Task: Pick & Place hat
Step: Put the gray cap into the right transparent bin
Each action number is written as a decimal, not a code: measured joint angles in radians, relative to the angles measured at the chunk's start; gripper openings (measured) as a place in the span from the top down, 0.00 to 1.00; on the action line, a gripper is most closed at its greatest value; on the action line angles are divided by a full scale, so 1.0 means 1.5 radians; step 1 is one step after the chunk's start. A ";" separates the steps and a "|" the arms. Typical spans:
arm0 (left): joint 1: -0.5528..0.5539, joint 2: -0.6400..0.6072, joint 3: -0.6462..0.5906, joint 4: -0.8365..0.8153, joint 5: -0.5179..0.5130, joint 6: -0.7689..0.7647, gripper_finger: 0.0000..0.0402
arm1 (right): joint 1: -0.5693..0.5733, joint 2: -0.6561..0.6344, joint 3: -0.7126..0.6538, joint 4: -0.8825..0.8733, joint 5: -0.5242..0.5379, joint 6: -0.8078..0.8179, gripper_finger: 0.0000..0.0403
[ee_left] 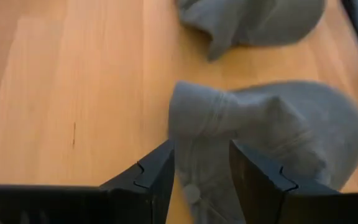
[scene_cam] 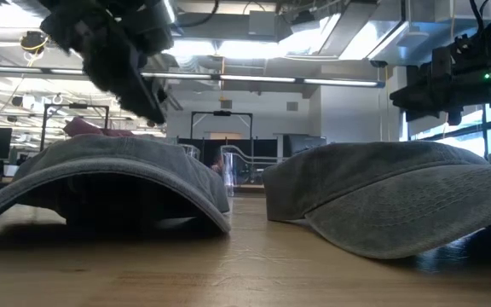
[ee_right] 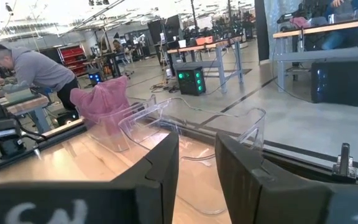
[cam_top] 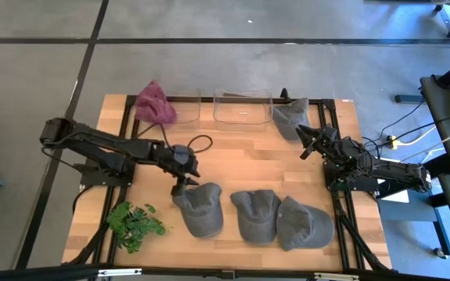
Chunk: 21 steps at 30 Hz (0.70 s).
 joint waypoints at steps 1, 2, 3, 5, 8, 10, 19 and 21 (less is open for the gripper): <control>-0.006 0.008 0.000 -0.002 -0.004 -0.001 0.64 | 0.000 0.000 0.000 0.000 0.000 0.000 0.74; -0.011 0.016 0.000 -0.003 -0.004 -0.003 0.64 | 0.000 0.000 0.000 0.000 0.000 0.000 0.74; -0.016 0.027 0.000 -0.003 -0.003 -0.008 0.64 | 0.000 0.000 0.000 0.000 0.000 0.000 0.74; -0.025 0.048 0.000 -0.006 0.000 -0.017 0.64 | 0.000 0.000 0.000 0.000 0.000 0.000 0.74; -0.037 0.081 0.000 -0.008 -0.001 -0.019 0.64 | 0.000 0.000 0.000 0.000 0.000 -0.001 0.74; -0.043 0.107 0.000 -0.015 -0.011 -0.032 0.64 | 0.000 0.000 0.000 0.000 0.000 -0.001 0.74; -0.052 0.203 0.003 -0.011 -0.044 -0.066 0.64 | 0.000 0.000 0.000 0.000 0.000 -0.002 0.74; -0.052 0.215 0.003 -0.009 -0.041 -0.082 0.64 | 0.000 0.000 0.000 0.000 0.000 -0.002 0.74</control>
